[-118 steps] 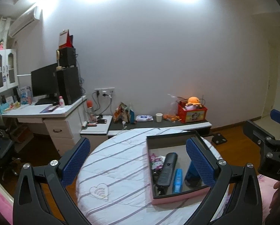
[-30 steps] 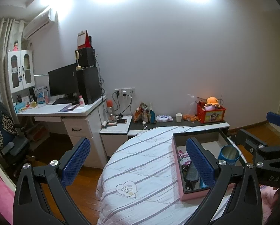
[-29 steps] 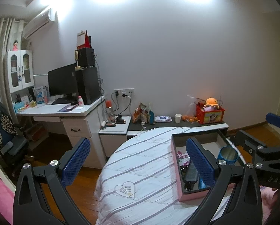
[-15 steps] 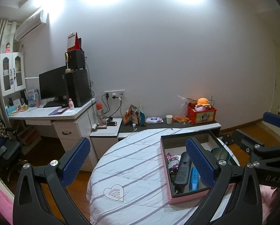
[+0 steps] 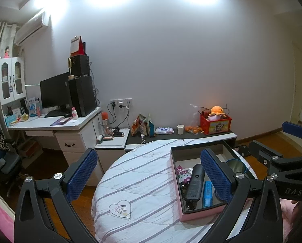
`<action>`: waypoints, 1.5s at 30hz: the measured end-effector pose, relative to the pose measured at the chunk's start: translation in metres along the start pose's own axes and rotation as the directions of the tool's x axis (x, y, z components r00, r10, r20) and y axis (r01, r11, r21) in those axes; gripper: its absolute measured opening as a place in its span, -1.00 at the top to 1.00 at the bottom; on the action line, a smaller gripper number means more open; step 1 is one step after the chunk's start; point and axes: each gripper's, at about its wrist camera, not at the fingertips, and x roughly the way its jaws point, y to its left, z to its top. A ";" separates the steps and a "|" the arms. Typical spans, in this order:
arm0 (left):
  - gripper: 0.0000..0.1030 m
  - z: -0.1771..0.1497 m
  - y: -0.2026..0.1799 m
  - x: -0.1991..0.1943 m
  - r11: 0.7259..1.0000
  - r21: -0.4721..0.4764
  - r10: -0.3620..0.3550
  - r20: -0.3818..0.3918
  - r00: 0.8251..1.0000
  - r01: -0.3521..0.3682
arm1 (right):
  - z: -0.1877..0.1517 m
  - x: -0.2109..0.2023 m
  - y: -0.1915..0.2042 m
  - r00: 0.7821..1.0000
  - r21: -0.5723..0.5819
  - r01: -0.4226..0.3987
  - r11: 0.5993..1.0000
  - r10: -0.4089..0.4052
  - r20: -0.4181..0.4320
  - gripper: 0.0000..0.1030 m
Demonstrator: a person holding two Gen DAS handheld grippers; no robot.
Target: Organize rigid objects
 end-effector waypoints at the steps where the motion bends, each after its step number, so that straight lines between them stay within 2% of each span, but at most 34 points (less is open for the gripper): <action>1: -1.00 0.000 -0.001 0.000 1.000 0.002 -0.002 -0.002 1.000 0.002 | 0.000 0.001 0.000 1.000 0.001 0.000 1.000 0.000 -0.001 -1.00; 45: -1.00 0.004 -0.004 -0.004 1.000 0.015 -0.007 0.014 1.000 0.007 | 0.000 0.000 0.000 1.000 0.005 0.013 1.000 -0.013 -0.002 -1.00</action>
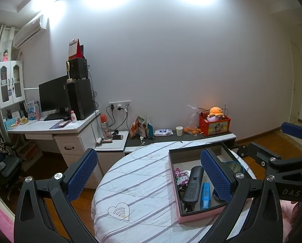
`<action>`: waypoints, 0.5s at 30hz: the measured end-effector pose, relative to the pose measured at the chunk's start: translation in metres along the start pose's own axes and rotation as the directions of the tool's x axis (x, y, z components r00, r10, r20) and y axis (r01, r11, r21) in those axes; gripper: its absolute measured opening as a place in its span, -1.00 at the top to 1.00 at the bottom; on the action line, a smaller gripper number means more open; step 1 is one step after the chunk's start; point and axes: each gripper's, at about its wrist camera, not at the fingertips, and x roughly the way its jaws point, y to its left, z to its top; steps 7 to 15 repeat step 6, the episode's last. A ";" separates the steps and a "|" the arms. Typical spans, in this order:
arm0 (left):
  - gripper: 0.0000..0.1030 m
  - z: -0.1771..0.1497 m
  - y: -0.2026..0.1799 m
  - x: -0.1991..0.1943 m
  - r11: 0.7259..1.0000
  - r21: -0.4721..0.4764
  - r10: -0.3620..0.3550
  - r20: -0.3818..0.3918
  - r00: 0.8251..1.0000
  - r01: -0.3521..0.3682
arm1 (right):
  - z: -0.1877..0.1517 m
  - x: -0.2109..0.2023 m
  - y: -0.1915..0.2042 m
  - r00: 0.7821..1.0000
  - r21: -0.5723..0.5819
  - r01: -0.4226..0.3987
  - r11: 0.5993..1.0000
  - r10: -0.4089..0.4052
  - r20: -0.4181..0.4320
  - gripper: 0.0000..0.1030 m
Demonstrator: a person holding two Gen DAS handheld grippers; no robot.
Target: Organize rigid objects
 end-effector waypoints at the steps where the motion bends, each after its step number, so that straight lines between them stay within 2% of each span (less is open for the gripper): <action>1: -1.00 0.000 0.000 0.000 1.000 -0.001 0.000 -0.001 1.000 0.000 | 0.000 0.000 0.000 1.000 0.000 0.000 1.000 0.000 0.000 -1.00; 15: -1.00 0.000 0.000 0.000 1.000 0.001 0.001 -0.001 1.000 -0.001 | 0.001 0.000 0.001 1.000 -0.002 -0.001 1.000 0.001 -0.006 -1.00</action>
